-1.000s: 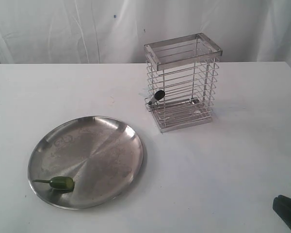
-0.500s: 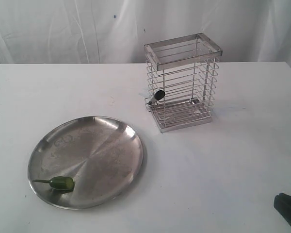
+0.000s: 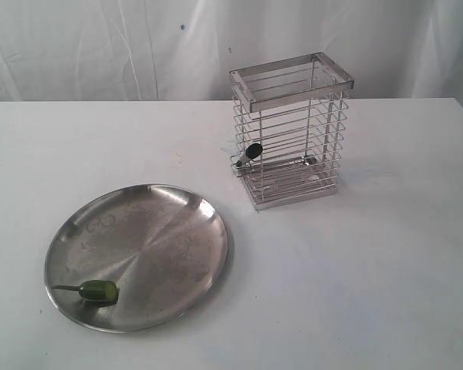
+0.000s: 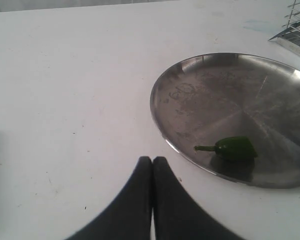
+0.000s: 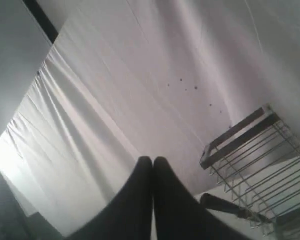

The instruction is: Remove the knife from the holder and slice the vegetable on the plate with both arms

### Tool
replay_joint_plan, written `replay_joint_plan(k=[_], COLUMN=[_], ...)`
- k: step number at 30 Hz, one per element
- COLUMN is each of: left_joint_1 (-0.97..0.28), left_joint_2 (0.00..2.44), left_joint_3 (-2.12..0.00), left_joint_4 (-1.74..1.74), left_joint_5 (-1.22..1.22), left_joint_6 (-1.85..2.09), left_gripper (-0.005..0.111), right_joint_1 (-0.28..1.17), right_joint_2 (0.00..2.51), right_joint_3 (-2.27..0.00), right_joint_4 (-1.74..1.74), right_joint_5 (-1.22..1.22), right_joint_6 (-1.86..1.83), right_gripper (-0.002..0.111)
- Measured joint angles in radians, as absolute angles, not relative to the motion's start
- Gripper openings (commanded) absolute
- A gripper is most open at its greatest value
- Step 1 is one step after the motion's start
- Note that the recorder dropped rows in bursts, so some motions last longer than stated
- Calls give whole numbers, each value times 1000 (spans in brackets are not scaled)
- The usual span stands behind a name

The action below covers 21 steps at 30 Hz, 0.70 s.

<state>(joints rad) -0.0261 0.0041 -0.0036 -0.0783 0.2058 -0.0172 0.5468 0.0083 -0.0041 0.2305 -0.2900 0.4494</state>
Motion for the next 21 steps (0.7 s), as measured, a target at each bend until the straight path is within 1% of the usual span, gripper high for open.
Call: replay_joint_plan(k=[1, 3, 6, 7, 11, 15, 18, 21], left_joint_1=[-26, -26, -26, -26, -26, -26, -26, -26], left_joint_2=[4, 4, 4, 4, 4, 4, 4, 4], left_joint_3=[-4, -4, -4, -4, -4, -4, -4, -4], left_joint_4=[-78, -78, -78, -78, -78, -78, -78, -78], left_joint_5=[206, 204, 204, 204, 204, 204, 204, 204], left_joint_6=[-17, -17, -17, -17, -17, -17, -17, -17], left_gripper=[0, 0, 0, 0, 0, 0, 0, 0], right_joint_1=[547, 547, 563, 588, 680, 753, 769, 772], right_joint_2=[8, 8, 74, 122, 311, 586, 809, 1010], right_joint_3=[-4, -54, -272, -353, -574, -809, -961, -1040], right_joint_4=[201, 5, -389, -471, -547, -533, -489, -482], right_joint_5=[-287, -250, -60, 9, 208, 566, 841, 984], right_joint_6=[516, 659, 962, 989, 881, 617, 430, 357], right_gripper=[0, 0, 0, 0, 0, 0, 0, 2])
